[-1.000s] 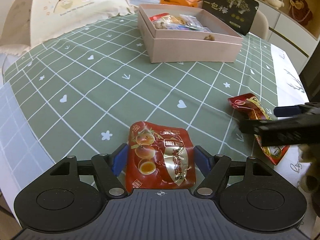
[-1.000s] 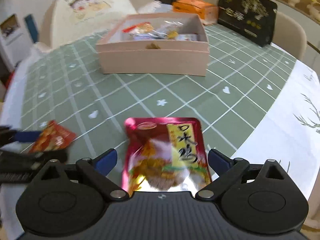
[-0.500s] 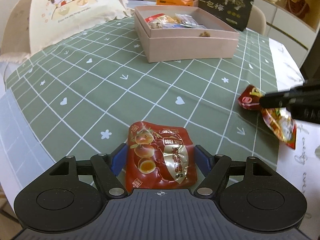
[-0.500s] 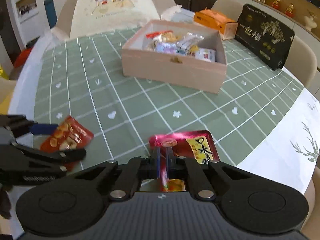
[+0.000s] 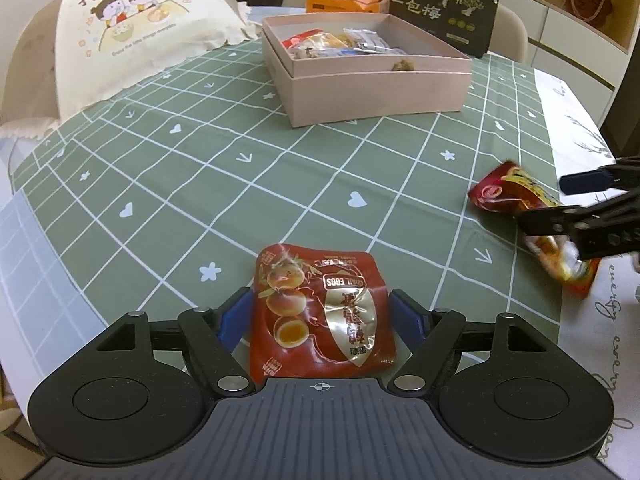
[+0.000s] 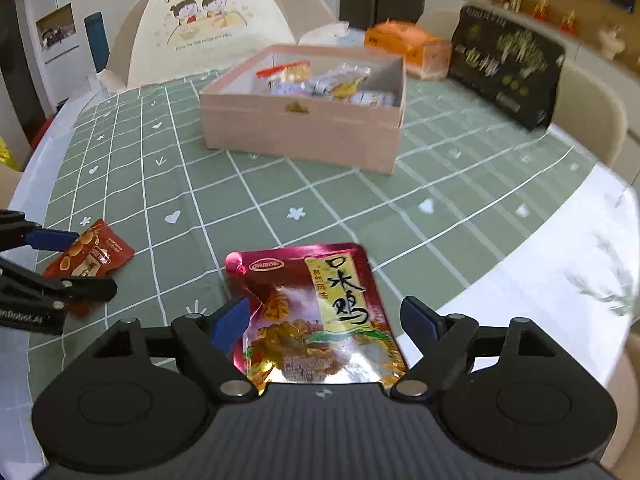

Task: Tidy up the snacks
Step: 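Lift the red bag with the right tool while the left lifts the egg packet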

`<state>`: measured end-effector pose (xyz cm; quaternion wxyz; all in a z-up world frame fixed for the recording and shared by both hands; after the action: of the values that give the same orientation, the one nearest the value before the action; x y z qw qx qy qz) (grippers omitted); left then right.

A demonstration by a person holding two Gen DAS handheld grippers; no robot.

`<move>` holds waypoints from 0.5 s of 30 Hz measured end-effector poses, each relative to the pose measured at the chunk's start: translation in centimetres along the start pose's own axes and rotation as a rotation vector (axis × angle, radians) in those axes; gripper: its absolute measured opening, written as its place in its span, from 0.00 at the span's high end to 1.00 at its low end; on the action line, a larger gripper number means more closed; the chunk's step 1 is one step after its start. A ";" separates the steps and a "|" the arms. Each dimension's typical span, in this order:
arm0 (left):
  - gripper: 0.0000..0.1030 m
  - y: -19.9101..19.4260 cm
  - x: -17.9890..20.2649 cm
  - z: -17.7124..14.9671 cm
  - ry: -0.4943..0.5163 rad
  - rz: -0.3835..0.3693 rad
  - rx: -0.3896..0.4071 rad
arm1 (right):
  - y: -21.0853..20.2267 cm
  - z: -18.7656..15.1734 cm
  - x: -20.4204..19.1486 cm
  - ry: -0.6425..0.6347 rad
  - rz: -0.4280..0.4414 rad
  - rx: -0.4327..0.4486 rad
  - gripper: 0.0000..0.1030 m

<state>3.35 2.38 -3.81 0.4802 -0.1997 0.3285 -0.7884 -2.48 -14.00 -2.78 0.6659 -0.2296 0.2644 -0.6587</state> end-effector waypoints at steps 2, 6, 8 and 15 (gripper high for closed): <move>0.23 0.0 -0.1 0.0 0.000 -0.005 0.005 | 1.2 -0.2 0.3 0.035 0.029 -0.036 0.19; 0.23 0.0 -0.1 0.0 -0.004 -0.006 0.005 | 2.3 -0.2 0.0 0.050 0.021 -0.045 0.06; 0.23 -0.1 -0.1 0.0 -0.006 -0.006 0.006 | 2.5 -0.3 -0.3 0.051 0.001 -0.042 0.05; 0.23 -0.1 0.0 -0.1 0.000 -0.003 0.018 | 2.5 0.0 -1.1 0.184 -0.059 -0.093 0.05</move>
<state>3.20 2.49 -3.80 0.4809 -0.1956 0.3211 -0.7921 -0.57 -12.80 -4.33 0.6078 -0.2069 0.3478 -0.6833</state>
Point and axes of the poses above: each gripper's, at about its wrist camera, not at the fingertips, and y roughly the way its jaws point, x to its right, z to its top, the point moved 8 cm from there along y, roughly the way its jaws point, and after that the axes turned 8 degrees about x, right-handed, at the moved point
